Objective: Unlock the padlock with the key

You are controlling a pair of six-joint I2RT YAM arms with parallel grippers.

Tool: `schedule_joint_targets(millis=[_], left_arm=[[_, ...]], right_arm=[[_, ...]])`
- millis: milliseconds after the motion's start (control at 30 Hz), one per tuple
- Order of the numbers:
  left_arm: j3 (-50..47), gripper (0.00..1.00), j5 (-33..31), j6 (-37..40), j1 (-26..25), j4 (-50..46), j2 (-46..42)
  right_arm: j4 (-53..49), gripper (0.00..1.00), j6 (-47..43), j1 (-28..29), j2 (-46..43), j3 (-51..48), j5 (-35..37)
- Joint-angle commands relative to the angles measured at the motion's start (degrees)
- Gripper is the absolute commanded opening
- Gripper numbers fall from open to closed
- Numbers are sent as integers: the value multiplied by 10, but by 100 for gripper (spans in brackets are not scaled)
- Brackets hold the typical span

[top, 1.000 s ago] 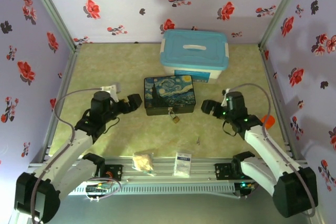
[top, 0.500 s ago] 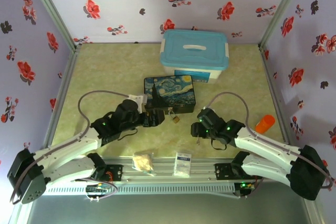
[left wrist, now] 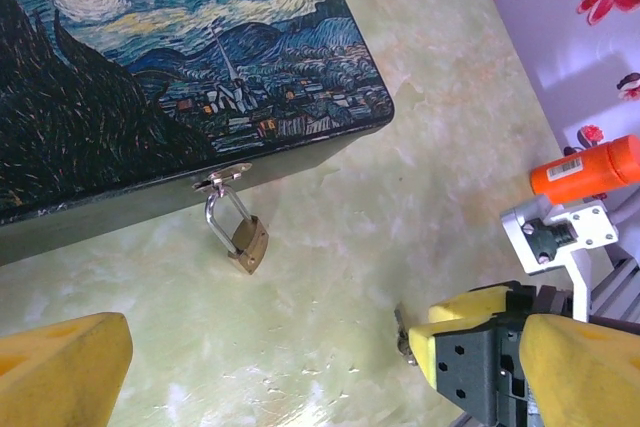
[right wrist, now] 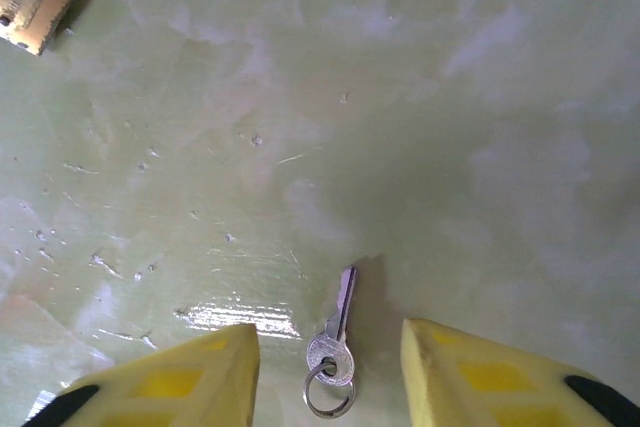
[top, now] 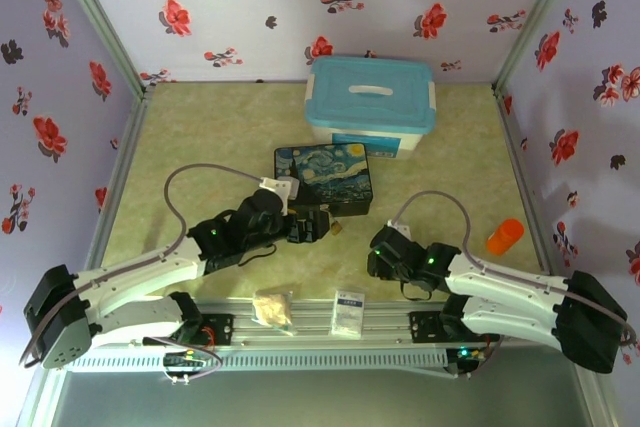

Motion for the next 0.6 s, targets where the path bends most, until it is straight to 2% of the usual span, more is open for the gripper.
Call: schedule_joint_targets(millis=[0,167,567], left_arm=[[-10,100,-11,-4,-6,18,8],[-20,100,-9,-5,-6,38,12],[-25,100,-4,-8,-6,52,24]], right_arm=[[14,40,29,16,2,-11,25],[34,32,39,22,26,-21,25],[22,27,75,40,23,-42,25]])
